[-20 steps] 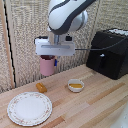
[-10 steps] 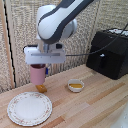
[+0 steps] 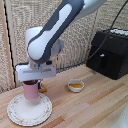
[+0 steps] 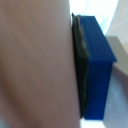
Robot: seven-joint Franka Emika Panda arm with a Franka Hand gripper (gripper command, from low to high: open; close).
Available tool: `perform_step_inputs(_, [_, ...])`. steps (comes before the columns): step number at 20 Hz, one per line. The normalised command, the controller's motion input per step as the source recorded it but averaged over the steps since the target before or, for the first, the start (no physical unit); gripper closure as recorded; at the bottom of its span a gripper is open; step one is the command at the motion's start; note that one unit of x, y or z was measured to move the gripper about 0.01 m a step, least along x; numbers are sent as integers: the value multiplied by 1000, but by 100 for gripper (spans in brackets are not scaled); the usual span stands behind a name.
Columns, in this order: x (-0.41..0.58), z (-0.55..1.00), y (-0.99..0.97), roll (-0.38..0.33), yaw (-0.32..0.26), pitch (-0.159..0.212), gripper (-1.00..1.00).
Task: Please focus on the pink mug and carefully direct your gripper towards it. Gently take hold of the pink mug using your grasping instrument. Exercise caution as you elevate the pink mug off the tabletop. Shift the pink mug so it is above the white platter. With precision, slowly place the pink mug onto the white platter.
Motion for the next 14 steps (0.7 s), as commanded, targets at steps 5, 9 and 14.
perform_step_inputs(5, [401,-393,181,-107,161,38,100])
perform_step_inputs(9, [299,-110,77,-3,133,0,100])
perform_step_inputs(14, [99,217,36,5,40,1,-100])
